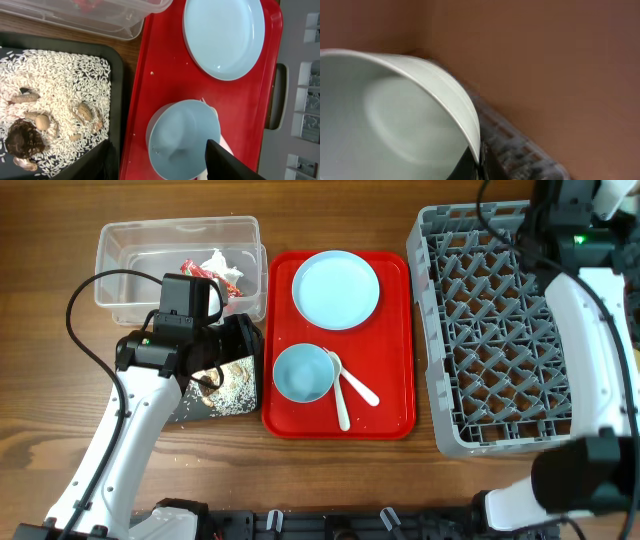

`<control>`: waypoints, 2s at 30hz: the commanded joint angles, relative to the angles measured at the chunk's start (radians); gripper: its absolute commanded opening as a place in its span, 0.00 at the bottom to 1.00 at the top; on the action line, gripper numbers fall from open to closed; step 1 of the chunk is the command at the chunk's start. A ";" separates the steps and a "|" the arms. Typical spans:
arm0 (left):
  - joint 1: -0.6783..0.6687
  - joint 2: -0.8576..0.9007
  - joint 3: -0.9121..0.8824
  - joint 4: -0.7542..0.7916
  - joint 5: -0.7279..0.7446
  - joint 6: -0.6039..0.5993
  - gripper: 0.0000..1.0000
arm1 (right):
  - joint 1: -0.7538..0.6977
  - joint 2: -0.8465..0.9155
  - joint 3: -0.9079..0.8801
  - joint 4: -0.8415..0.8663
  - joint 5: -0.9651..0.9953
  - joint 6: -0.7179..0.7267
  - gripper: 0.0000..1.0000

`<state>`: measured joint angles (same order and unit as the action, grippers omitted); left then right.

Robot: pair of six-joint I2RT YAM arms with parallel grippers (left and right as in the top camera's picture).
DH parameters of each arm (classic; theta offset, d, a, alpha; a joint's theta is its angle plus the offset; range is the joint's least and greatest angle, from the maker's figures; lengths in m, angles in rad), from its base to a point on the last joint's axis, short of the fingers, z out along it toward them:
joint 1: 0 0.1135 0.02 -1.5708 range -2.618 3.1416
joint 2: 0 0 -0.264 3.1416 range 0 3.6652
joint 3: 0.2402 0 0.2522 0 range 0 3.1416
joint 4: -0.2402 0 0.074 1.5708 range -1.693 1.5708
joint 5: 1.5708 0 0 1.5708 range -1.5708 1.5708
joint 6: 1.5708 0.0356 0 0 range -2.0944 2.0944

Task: Sort waste into correct bins and load items into the dishwasher rack
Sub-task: 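Carry the green bowl right and place it in the rack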

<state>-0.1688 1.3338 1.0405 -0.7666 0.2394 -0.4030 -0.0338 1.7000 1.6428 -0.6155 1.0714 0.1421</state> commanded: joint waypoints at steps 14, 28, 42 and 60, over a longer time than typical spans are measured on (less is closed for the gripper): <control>0.005 -0.012 0.014 -0.013 -0.002 -0.024 0.59 | -0.296 0.346 -0.004 0.406 0.176 -0.382 0.04; 0.005 -0.012 0.014 -0.012 -0.002 -0.032 0.59 | -0.304 0.436 -0.014 0.338 -0.119 -0.363 0.04; 0.005 -0.012 0.014 -0.014 -0.001 -0.034 0.59 | -0.304 0.432 -0.013 0.471 0.125 -0.401 0.04; 0.005 -0.012 0.014 -0.013 -0.001 -0.051 0.59 | -0.284 0.460 -0.016 0.365 -0.083 -0.375 0.09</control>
<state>-0.1688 1.3338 1.0412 -0.7803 0.2398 -0.4408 -0.3534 2.1376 1.6367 -0.2192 1.0817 -0.2443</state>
